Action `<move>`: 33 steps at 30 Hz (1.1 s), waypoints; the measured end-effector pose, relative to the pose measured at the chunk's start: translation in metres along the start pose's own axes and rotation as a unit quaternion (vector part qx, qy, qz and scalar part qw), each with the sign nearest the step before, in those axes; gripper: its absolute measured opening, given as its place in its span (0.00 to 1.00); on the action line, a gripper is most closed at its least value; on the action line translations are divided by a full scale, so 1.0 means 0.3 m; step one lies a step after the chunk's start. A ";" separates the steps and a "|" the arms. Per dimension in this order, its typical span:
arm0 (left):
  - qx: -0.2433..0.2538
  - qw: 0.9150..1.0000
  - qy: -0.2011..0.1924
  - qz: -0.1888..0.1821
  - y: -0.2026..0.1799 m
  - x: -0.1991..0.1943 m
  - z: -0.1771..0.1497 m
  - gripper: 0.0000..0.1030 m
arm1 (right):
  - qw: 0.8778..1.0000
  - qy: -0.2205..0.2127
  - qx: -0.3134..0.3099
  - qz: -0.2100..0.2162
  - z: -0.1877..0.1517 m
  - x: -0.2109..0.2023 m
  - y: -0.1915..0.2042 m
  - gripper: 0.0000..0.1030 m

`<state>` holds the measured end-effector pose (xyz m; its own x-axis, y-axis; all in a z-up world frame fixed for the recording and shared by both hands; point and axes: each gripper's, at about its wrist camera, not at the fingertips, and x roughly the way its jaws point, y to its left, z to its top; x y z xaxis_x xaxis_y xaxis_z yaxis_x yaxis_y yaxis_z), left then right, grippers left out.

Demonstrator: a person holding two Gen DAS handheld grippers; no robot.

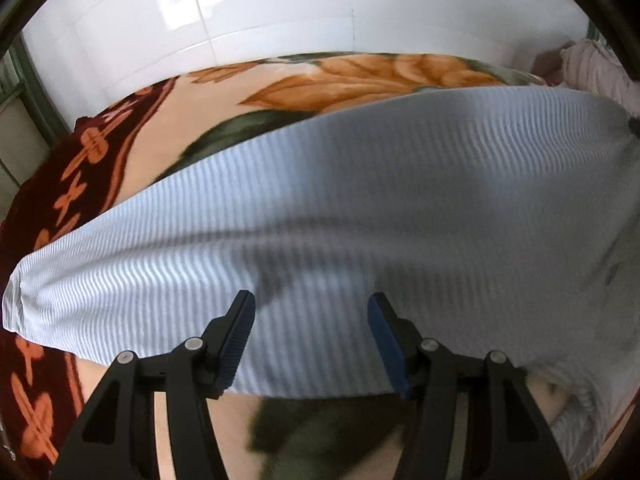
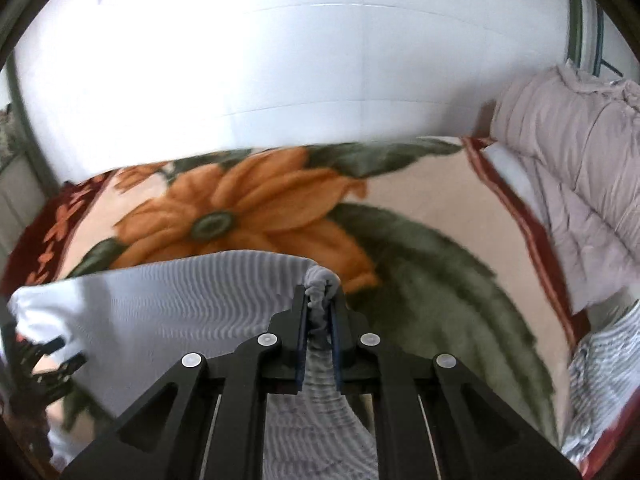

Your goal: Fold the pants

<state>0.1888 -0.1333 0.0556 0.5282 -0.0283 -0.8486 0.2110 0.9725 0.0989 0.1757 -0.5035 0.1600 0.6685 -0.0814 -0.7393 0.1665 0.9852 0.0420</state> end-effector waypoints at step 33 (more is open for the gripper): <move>-0.033 0.999 -0.034 -0.011 0.177 -0.315 -0.181 0.66 | 0.997 0.052 0.043 -0.047 -0.331 -0.207 -0.039 0.38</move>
<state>0.1054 -0.0664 0.1129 0.5791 -0.0636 -0.8128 0.1696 0.9845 0.0438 0.0603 -0.4950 0.1387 0.5687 -0.1523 -0.8083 0.2890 0.9571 0.0229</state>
